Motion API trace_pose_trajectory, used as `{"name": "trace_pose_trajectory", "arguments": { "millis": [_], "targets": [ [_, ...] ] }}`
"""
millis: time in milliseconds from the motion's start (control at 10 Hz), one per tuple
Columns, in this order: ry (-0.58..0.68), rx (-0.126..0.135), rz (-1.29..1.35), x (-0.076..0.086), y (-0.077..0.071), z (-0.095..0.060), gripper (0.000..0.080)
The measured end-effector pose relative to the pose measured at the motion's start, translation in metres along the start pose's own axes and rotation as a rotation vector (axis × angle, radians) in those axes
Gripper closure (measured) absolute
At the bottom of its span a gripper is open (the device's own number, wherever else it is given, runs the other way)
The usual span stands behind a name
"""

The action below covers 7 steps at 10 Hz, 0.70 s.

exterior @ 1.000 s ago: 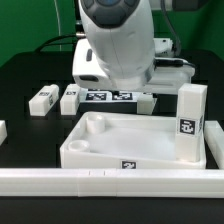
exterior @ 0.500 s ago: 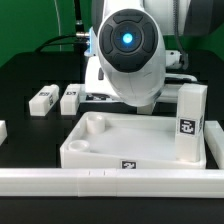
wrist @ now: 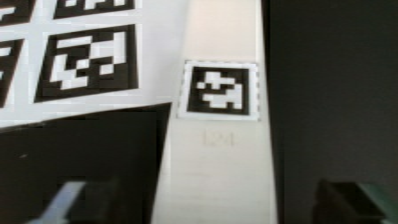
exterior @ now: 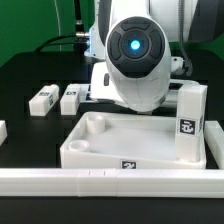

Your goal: Assemble desk

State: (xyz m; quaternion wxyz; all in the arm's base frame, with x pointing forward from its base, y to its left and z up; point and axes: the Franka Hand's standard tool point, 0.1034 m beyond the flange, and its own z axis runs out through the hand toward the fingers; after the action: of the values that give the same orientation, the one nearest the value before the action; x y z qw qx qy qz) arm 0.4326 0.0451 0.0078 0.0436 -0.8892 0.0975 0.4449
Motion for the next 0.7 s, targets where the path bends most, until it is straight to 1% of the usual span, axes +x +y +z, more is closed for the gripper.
{"name": "trace_pose_trajectory", "arguments": {
  "millis": [100,200,600,700],
  "targets": [
    [0.000,0.000,0.000,0.0001,0.0000,0.0000,0.0410],
    [0.000,0.000,0.000,0.0002,0.0002,0.0000,0.0511],
    [0.002,0.005,-0.004,0.0012,0.0059,-0.0019,0.0511],
    [0.006,0.004,-0.006,-0.0008,0.0087,-0.0085,0.0511]
  ]
}}
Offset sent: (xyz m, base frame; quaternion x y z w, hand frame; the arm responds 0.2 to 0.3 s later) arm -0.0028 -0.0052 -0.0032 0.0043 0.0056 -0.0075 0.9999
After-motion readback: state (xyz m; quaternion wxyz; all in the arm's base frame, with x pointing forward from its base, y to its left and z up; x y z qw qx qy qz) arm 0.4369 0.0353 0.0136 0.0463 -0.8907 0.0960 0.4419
